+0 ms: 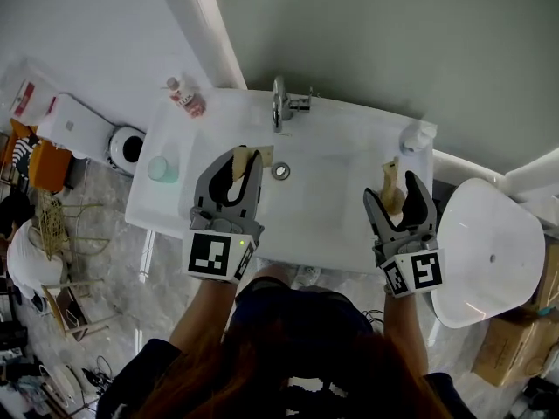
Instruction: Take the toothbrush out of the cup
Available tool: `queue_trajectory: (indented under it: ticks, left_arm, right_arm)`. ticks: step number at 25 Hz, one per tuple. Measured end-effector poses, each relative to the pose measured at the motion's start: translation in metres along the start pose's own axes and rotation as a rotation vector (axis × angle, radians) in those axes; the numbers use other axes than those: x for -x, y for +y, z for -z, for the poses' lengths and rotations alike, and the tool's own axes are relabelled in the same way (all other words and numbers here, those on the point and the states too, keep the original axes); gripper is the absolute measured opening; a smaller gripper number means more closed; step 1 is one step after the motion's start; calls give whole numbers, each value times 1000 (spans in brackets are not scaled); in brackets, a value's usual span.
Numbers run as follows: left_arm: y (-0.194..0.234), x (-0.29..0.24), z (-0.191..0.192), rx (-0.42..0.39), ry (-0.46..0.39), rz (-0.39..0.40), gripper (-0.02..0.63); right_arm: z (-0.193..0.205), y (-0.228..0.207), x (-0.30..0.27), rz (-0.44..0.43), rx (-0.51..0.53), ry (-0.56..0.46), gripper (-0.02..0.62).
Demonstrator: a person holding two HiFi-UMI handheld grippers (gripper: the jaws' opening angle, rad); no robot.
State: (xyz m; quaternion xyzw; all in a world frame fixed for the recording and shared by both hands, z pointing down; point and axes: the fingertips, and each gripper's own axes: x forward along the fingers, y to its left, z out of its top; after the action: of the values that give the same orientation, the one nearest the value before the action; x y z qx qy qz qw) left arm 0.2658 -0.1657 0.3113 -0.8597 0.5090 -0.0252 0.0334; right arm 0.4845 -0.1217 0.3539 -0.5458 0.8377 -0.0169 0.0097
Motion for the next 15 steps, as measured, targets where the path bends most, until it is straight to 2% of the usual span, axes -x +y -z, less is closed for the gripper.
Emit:
queue_trajectory:
  ticks: [10,15]
  left_arm:
    - [-78,-53,2,9,14,234,89]
    - [-98,-65,11,7,31,300,89]
  right_arm:
    - [2,-49,46,191,-13,19,362]
    - [12,-62,59,246,-17,44,363]
